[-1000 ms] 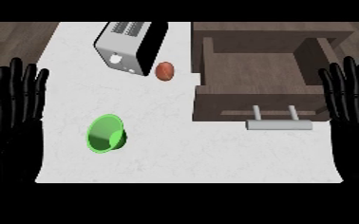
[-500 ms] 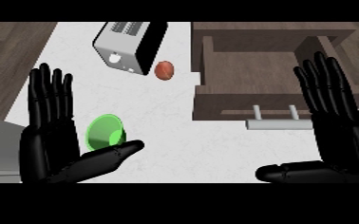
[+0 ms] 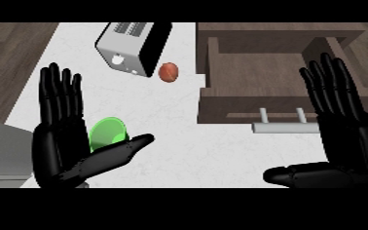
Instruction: Pick up the cup, place it into the drawer and close the drawer
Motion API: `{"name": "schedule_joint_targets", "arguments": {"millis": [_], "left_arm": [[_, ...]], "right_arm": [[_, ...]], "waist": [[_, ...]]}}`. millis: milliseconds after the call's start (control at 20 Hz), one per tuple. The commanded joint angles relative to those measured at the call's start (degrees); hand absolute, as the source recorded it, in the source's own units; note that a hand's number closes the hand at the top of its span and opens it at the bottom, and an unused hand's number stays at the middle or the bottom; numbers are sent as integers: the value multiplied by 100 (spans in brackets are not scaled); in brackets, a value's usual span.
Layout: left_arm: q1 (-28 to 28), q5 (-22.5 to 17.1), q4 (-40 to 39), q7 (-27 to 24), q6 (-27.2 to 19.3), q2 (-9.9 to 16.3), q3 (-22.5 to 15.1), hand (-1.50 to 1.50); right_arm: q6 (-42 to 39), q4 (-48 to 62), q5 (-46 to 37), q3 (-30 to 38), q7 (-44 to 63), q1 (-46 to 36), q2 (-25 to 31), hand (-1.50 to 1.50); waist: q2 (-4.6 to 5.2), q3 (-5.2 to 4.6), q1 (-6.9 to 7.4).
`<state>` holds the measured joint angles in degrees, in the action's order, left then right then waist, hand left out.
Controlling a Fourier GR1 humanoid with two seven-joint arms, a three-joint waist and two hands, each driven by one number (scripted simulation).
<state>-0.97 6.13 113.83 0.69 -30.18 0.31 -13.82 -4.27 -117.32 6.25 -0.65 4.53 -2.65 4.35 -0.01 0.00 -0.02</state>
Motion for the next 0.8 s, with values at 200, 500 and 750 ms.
{"name": "schedule_joint_targets", "arguments": {"millis": [200,500,750], "left_arm": [[366,-206,80,-129,209,135,224,-150],[-96,-319,-686,-169,6,-24,463,-150],[781,-195,-357,-406,-388,-29,-284,-150]], "right_arm": [[7,-101,-221,-191,115,67,-103,-150],[-271,138,308,425,23,-180,170,-150],[-82,-153,28,133,241,-111,1,-150]], "waist": [[-3,0,8],[2,0,-5],[-3,-1,7]]}}
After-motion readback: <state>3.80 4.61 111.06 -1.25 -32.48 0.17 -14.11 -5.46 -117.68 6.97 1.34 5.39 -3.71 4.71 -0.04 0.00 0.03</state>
